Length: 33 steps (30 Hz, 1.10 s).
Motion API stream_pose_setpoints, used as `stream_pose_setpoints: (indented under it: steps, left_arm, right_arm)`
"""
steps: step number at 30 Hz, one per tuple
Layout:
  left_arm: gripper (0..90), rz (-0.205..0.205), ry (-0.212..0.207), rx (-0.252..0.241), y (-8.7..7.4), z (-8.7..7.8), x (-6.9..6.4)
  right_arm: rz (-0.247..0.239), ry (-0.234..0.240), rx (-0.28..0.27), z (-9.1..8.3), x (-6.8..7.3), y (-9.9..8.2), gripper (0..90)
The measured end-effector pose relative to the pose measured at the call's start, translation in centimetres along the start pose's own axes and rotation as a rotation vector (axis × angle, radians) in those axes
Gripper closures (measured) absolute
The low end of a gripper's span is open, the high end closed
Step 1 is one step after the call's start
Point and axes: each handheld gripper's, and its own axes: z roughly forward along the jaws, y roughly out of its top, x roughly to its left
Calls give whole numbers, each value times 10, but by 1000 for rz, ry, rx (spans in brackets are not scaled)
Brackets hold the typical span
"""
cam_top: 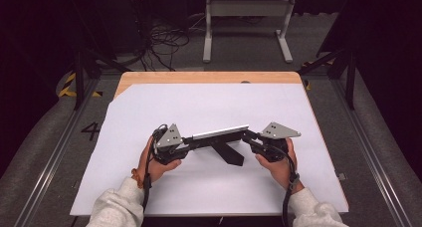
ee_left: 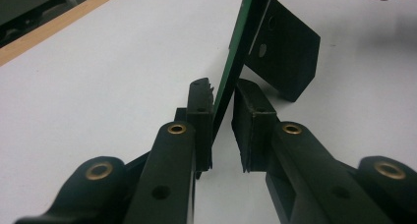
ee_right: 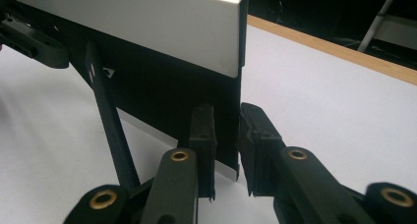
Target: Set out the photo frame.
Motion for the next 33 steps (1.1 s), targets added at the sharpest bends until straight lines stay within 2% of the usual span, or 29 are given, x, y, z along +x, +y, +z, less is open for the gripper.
stream_pose_setpoints:
  steps: [33]
  left_arm:
    - [813,43,-41,20,2,-5,-15]
  right_arm:
    - [20,-24,7,19,-2,4,783]
